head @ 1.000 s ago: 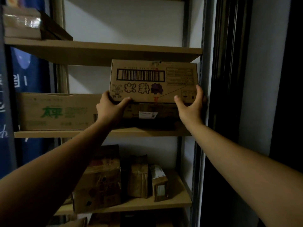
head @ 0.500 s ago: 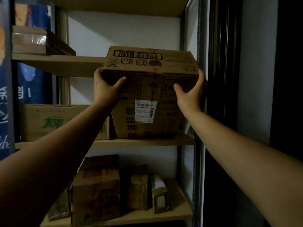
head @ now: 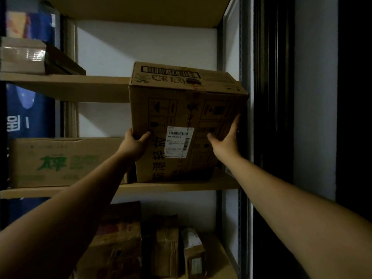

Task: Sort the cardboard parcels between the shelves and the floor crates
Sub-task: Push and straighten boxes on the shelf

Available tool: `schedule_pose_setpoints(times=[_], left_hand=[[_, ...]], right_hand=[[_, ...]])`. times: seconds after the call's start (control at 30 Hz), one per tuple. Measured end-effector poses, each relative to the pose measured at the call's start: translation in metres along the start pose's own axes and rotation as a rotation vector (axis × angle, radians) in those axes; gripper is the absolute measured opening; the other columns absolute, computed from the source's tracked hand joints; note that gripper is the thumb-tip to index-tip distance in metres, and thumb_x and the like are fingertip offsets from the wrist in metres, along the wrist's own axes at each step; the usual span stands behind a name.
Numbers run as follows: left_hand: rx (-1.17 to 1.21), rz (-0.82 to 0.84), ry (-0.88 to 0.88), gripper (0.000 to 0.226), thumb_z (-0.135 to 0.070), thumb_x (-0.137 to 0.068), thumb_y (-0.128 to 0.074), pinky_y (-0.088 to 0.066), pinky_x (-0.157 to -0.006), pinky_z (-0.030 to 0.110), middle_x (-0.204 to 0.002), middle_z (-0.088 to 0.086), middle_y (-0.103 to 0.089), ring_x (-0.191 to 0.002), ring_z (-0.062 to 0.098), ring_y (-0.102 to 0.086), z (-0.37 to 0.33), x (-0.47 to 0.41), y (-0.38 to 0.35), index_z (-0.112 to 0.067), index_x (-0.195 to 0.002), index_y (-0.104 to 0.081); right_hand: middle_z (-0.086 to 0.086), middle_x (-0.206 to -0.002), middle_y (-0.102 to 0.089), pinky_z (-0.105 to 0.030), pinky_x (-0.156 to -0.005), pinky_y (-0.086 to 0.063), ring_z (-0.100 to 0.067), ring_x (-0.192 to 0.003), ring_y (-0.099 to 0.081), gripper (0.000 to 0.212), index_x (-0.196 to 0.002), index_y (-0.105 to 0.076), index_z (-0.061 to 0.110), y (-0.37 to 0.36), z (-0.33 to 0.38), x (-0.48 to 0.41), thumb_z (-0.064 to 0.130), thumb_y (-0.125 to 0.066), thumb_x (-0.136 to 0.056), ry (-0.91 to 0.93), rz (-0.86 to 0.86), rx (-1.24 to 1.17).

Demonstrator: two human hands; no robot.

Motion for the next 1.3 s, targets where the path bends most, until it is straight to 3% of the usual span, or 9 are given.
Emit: schedule_pose_setpoints(times=[0.2,0.3,0.53,0.67,0.77,0.87,1.0,1.2,1.3], left_hand=[[-0.019,-0.112,-0.096,0.058,-0.041,-0.093,-0.053,-0.048,-0.090,0.041,-0.132,0.010,-0.052,-0.114,0.028,-0.055,-0.018,-0.009,0.000,-0.015,-0.140,-0.032],[-0.068,-0.143,-0.097,0.054,-0.034,-0.091,-0.058,-0.048,-0.084,0.037,-0.124,0.005,-0.053,-0.103,0.022,-0.055,-0.019,-0.007,-0.001,-0.015,-0.136,-0.035],[-0.131,-0.114,-0.101,0.053,-0.025,-0.089,-0.061,-0.050,-0.086,0.040,-0.119,0.004,-0.055,-0.101,0.019,-0.056,-0.004,0.001,0.002,-0.018,-0.135,-0.036],[-0.163,0.022,0.048,0.063,-0.019,-0.090,-0.060,-0.049,-0.089,0.046,-0.127,0.010,-0.053,-0.112,0.029,-0.055,0.034,0.016,0.000,-0.019,-0.142,-0.026],[-0.151,0.087,0.140,0.064,-0.020,-0.092,-0.058,-0.053,-0.078,0.042,-0.128,0.012,-0.052,-0.109,0.030,-0.056,0.066,0.030,-0.001,-0.024,-0.144,-0.021],[-0.096,0.014,0.082,0.062,-0.020,-0.090,-0.059,-0.050,-0.090,0.047,-0.130,0.009,-0.052,-0.112,0.028,-0.055,0.072,0.030,0.002,-0.023,-0.143,-0.026],[-0.040,-0.045,-0.024,0.062,-0.019,-0.092,-0.058,-0.050,-0.090,0.043,-0.134,0.007,-0.051,-0.117,0.026,-0.053,0.070,0.037,0.005,-0.023,-0.144,-0.024],[-0.072,-0.063,-0.110,0.061,-0.016,-0.094,-0.054,-0.044,-0.088,0.034,-0.134,0.006,-0.046,-0.119,0.022,-0.048,0.071,0.061,0.010,-0.019,-0.145,-0.020],[-0.077,-0.063,-0.132,0.062,-0.015,-0.094,-0.055,-0.043,-0.093,0.035,-0.136,0.008,-0.045,-0.123,0.023,-0.046,0.068,0.071,0.014,-0.016,-0.145,-0.019]], right_hand=[[-0.001,-0.158,0.000,-0.032,-0.097,-0.036,-0.025,-0.141,-0.020,0.094,-0.148,0.005,0.044,0.002,0.012,-0.019,0.019,-0.064,-0.090,0.114,-0.059,0.072],[0.001,-0.157,0.001,-0.047,-0.109,-0.035,-0.027,-0.142,-0.017,0.095,-0.149,0.003,0.043,-0.002,0.013,-0.022,0.016,-0.065,-0.088,0.123,-0.086,0.160],[-0.007,-0.159,0.006,-0.046,-0.106,-0.034,-0.029,-0.144,-0.015,0.097,-0.147,0.012,0.043,-0.003,0.001,-0.004,0.016,-0.061,-0.091,0.068,0.027,0.249],[-0.010,-0.158,0.007,-0.051,-0.104,-0.037,-0.035,-0.144,-0.012,0.103,-0.144,0.017,0.049,-0.008,-0.038,0.029,0.015,-0.063,-0.089,-0.037,0.120,0.347],[-0.011,-0.158,0.003,-0.049,-0.100,-0.042,-0.035,-0.142,-0.021,0.105,-0.142,0.019,0.051,-0.011,-0.058,0.042,0.016,-0.064,-0.089,-0.061,0.106,0.410],[-0.010,-0.158,0.002,-0.051,-0.100,-0.043,-0.034,-0.142,-0.022,0.103,-0.142,0.015,0.053,-0.010,-0.057,0.041,0.015,-0.064,-0.089,-0.048,0.075,0.371],[-0.006,-0.156,-0.001,-0.058,-0.099,-0.043,-0.034,-0.140,-0.024,0.102,-0.138,0.013,0.061,-0.007,-0.057,0.047,0.023,-0.066,-0.087,0.010,0.061,0.365],[-0.006,-0.157,-0.002,-0.051,-0.103,-0.040,-0.031,-0.140,-0.023,0.096,-0.144,0.008,0.054,-0.003,-0.057,0.063,0.024,-0.064,-0.089,0.055,0.061,0.360],[-0.005,-0.157,-0.001,-0.056,-0.102,-0.041,-0.033,-0.141,-0.021,0.096,-0.140,0.010,0.059,-0.001,-0.052,0.072,0.028,-0.065,-0.088,0.073,0.037,0.365]])
Point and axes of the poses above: each hand's wrist, its own x-axis away from the middle knuckle, its own y-axis out of the back of the hand, z = x × y, the point moved 4 cm from there along -x, towards the middle knuckle
